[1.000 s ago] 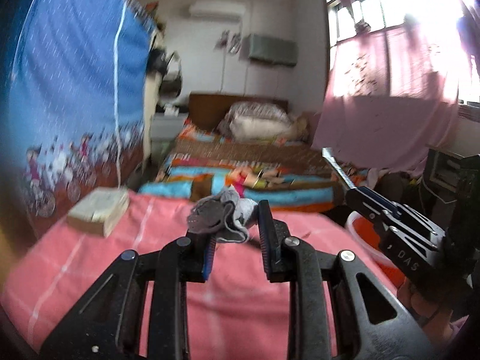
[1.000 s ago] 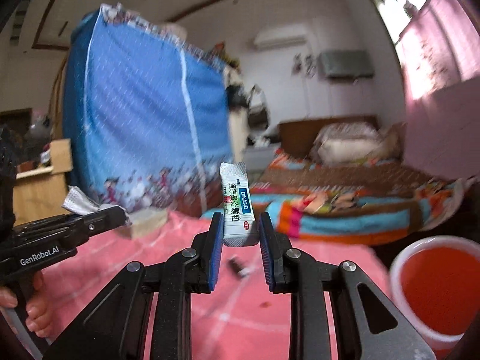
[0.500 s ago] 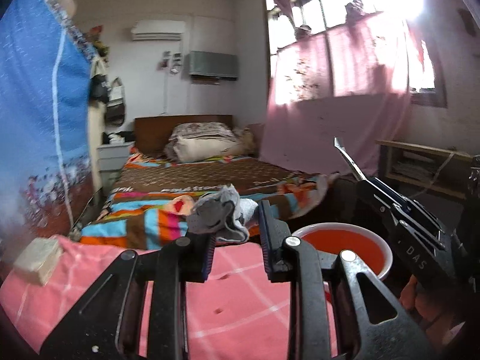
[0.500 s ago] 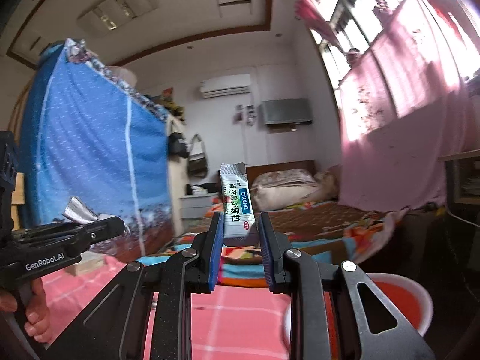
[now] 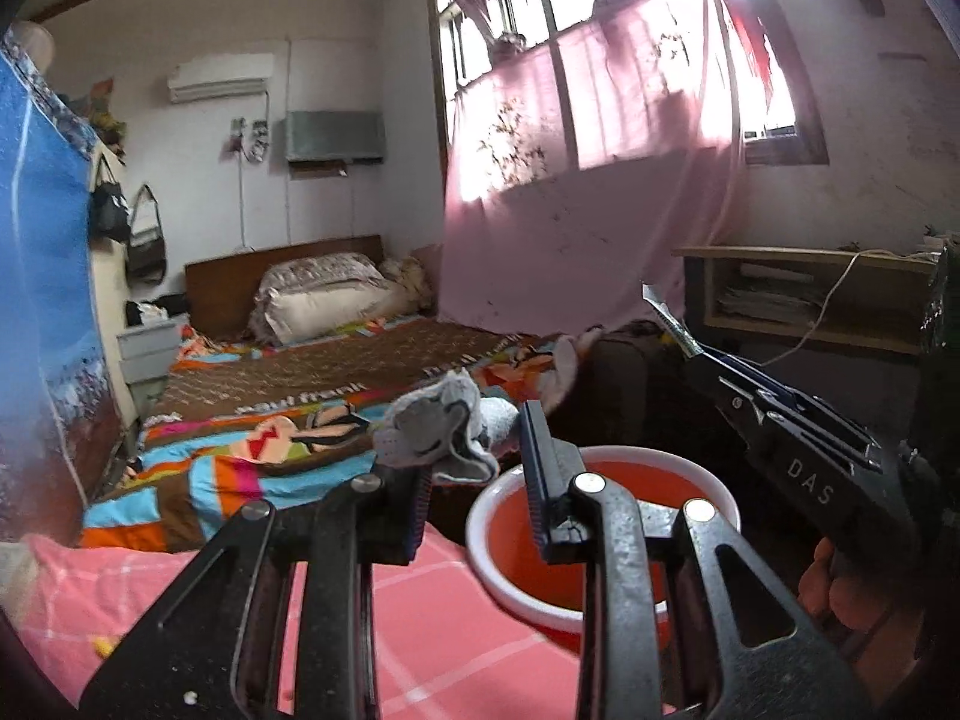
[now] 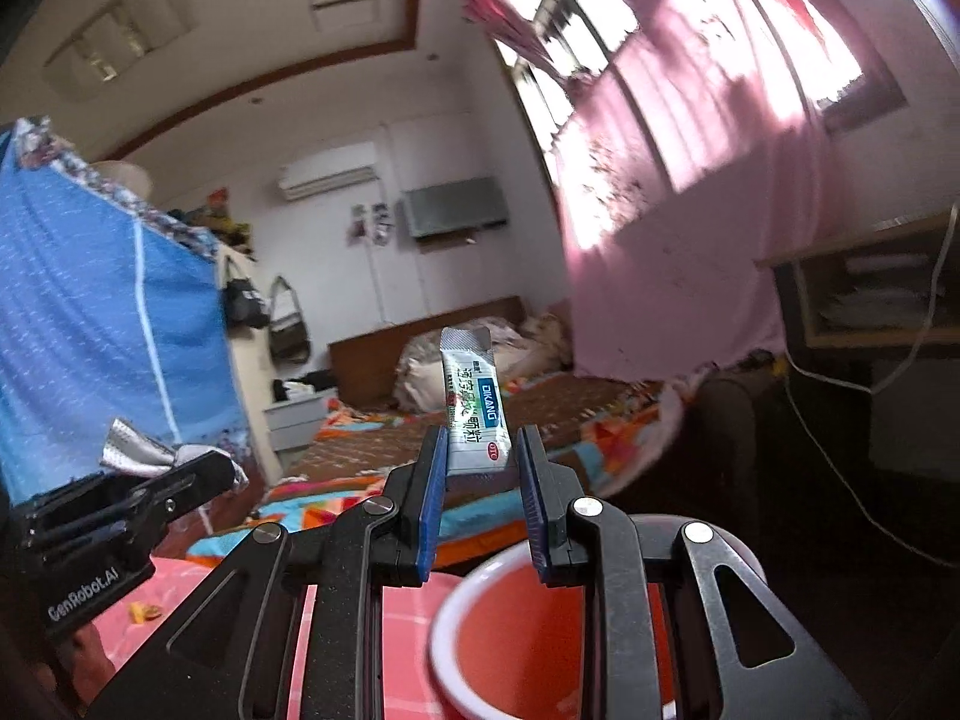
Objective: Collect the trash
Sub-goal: 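Carry the grey sock and white tube over the red bucket, then open both grippers over the red bucket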
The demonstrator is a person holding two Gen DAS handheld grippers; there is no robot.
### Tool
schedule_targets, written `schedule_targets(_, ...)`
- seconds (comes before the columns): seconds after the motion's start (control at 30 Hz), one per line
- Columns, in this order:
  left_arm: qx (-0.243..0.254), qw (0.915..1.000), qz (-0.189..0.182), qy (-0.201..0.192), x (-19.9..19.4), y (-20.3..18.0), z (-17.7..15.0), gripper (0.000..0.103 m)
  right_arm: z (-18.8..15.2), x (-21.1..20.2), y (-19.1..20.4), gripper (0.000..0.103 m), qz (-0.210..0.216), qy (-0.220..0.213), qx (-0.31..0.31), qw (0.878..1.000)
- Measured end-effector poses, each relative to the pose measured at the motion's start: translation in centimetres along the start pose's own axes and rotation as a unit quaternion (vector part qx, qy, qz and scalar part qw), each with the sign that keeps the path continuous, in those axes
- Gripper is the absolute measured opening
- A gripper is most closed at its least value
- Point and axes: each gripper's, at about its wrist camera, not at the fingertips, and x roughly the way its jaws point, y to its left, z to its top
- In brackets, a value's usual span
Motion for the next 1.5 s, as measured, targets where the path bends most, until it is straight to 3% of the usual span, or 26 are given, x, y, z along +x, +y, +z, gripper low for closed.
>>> schedule_targets(0.33,-0.041,0.9944,-0.043,0.087,5.2,-1.7,-0.8,0.035,-0.4,1.0,-3.8,0.022,-0.036,0.043,0.055,0.997)
schedule_targets(0.63,-0.078,0.9827,-0.063,0.156,8.6,-2.3,-2.0,0.035,-1.1,1.3,-4.7,0.022,-0.052,0.080,0.065,0.993)
schedule_targets(0.8,-0.105,0.9747,-0.072,0.184,9.8,-2.1,-2.5,0.043,-1.5,1.9,-5.2,0.022,-0.058,0.102,0.073,0.990)
schedule_targets(0.97,-0.119,0.9717,-0.076,0.190,10.2,-2.1,-2.6,0.061,-1.6,2.1,-5.6,0.022,-0.067,0.109,0.079,0.989)
schedule_targets(1.27,-0.126,0.9738,-0.060,0.179,9.4,-1.3,-2.7,0.071,-1.7,2.3,-5.9,0.023,-0.074,0.116,0.085,0.987)
schedule_targets(1.5,-0.145,0.9780,-0.025,0.148,7.4,0.9,-2.4,0.089,-1.4,2.2,-5.2,0.036,-0.069,0.105,0.074,0.989)
